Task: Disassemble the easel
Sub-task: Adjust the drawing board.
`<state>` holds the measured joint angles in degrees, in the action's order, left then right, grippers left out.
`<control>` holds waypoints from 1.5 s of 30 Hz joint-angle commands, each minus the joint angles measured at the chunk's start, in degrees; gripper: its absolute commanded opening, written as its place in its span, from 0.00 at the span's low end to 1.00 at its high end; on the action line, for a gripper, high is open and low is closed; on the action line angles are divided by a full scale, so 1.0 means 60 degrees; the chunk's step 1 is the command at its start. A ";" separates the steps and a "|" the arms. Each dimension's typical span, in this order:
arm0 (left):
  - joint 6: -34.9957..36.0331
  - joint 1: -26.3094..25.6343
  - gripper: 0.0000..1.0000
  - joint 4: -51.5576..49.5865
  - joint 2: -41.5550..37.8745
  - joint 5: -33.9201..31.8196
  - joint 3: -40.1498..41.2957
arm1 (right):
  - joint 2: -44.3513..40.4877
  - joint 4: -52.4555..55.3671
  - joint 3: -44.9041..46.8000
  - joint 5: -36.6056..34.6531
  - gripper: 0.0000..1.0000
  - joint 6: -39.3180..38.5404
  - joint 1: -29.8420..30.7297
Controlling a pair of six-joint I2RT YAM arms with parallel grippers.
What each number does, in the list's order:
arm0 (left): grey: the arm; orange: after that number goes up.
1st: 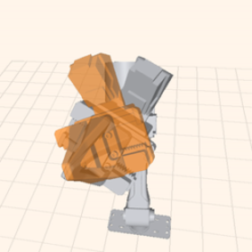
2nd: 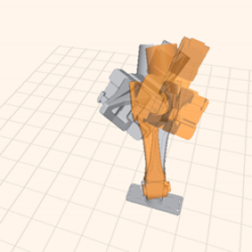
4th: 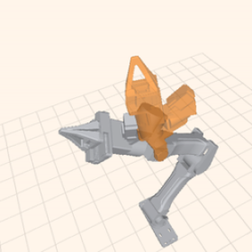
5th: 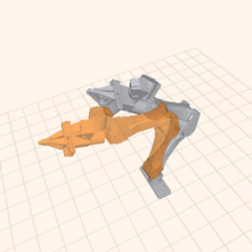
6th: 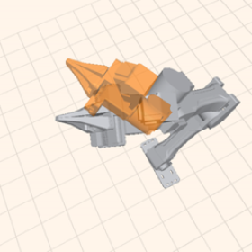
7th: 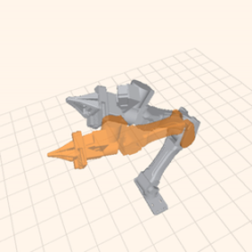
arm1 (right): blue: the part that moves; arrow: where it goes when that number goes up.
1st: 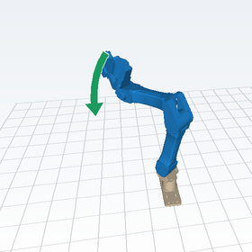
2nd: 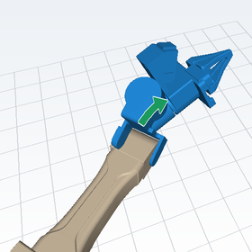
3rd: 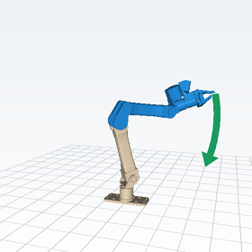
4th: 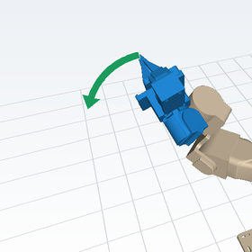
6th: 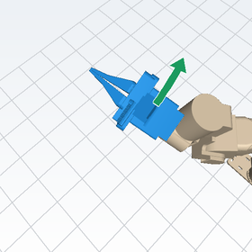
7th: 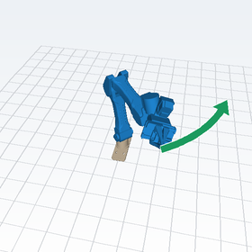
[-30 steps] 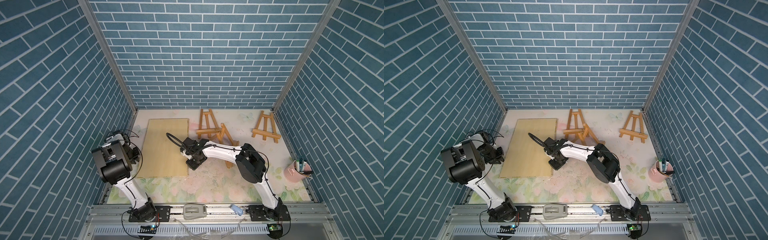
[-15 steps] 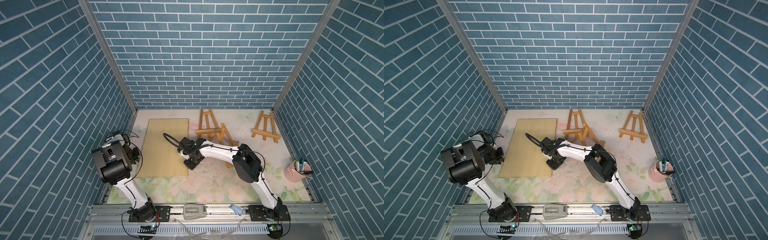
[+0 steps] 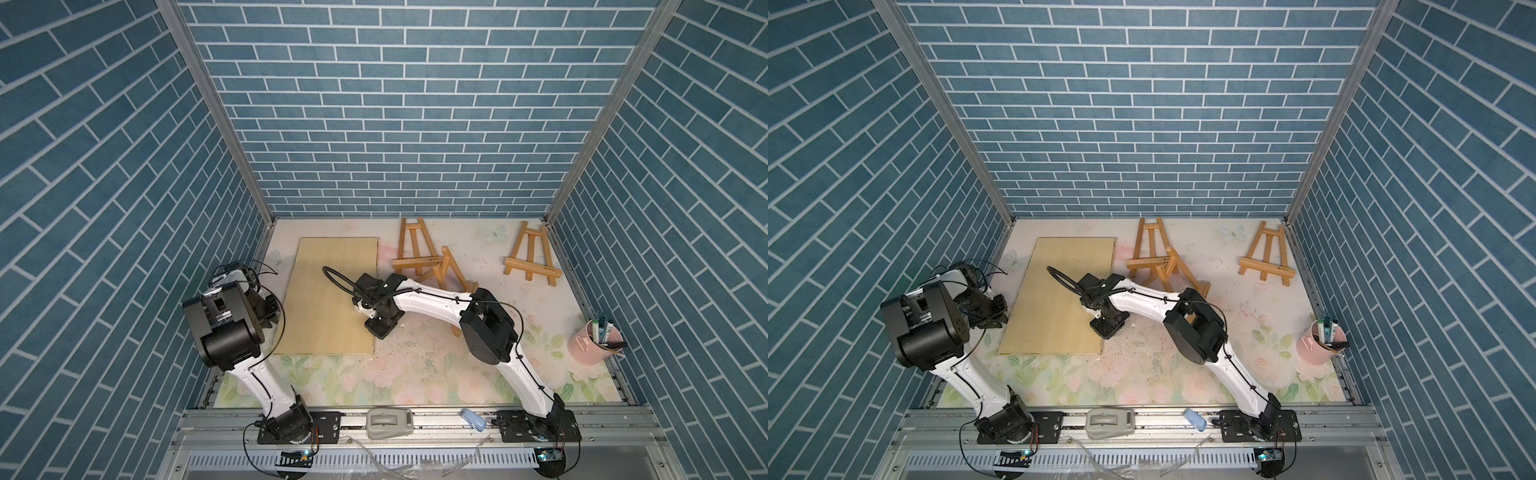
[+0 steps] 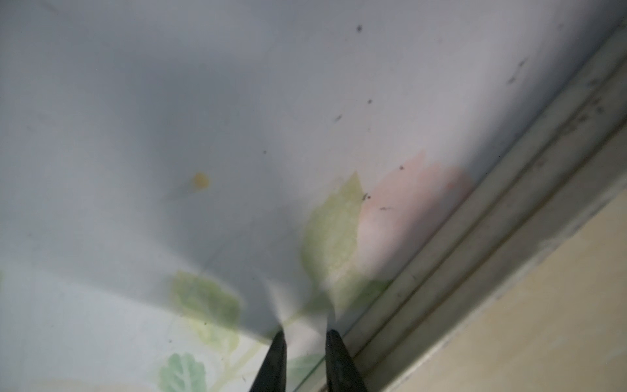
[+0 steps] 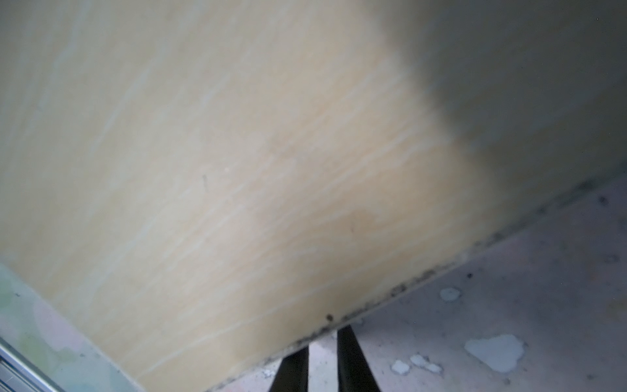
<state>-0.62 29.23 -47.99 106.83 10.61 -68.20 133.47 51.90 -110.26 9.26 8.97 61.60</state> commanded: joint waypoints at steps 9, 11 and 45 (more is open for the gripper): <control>0.0045 0.0078 0.27 -0.0429 -0.0224 0.0458 0.0016 | -0.0234 -0.0485 0.0576 -0.0514 0.23 0.0633 0.0060; 0.0007 0.0123 0.27 -0.0421 -0.0283 0.0474 -0.0026 | -0.0424 -0.0607 0.0840 -0.0561 0.25 0.0700 -0.0011; -0.1349 -0.2209 0.34 -0.0967 -0.5365 0.2596 -0.3056 | -0.7011 -0.2793 0.1833 0.0590 0.31 -0.1757 -0.1325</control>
<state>-6.79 21.15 -52.73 77.47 25.89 -85.71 96.47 40.27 -100.92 13.26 0.54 55.44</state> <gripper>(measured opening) 0.335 0.310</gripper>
